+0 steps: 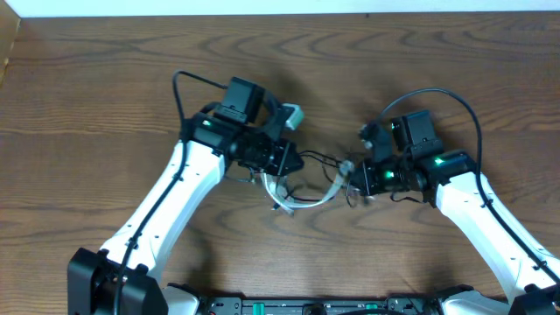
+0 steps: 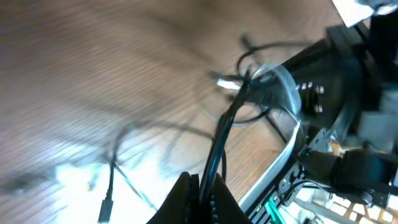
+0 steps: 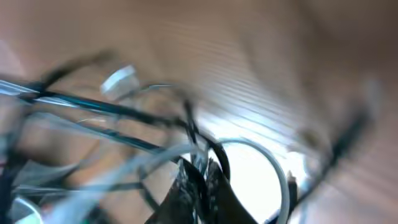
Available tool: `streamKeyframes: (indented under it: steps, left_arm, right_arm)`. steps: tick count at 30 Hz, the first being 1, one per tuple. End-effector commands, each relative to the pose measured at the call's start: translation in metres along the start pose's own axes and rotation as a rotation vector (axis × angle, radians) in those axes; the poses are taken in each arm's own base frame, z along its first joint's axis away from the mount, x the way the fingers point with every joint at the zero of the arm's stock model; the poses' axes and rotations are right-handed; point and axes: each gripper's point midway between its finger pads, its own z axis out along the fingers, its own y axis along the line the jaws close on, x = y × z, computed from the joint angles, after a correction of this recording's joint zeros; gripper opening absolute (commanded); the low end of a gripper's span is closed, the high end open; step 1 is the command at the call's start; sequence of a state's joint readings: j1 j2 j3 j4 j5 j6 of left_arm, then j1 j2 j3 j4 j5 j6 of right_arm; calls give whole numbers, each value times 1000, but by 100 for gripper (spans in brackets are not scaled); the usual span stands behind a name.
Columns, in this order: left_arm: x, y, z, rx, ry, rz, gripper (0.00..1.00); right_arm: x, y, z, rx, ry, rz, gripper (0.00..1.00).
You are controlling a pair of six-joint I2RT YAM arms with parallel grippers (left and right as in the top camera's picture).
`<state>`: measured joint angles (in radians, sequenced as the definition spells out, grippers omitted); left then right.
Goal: Untangle cables
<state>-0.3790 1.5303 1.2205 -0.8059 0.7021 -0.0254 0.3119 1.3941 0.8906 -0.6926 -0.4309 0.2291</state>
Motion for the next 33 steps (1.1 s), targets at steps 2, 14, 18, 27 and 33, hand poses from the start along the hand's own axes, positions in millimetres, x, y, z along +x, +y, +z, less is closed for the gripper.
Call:
streamKeyframes:
  steps: [2,14,18,27,33]
  left_arm:
    - [-10,19,-27,-58,-78,-28,7]
    - [-15,16,-48,10,-136,-40,8]
    - [-12,-16,-44,149,-119,83,7]
    - [1,-47,-27,204,-60,226,7]
    - [5,-44,-23,169,-42,227,8]
  right_arm:
    - [4,-102,-29,555,-83,245,15]
    - [3,-114,-34,494,-92,365,31]
    - [-17,-46,-14,88,-75,106,39]
    - [-33,0,-15,-144,-121,-30,60]
    - [-30,0,-14,-143,-110,-26,62]
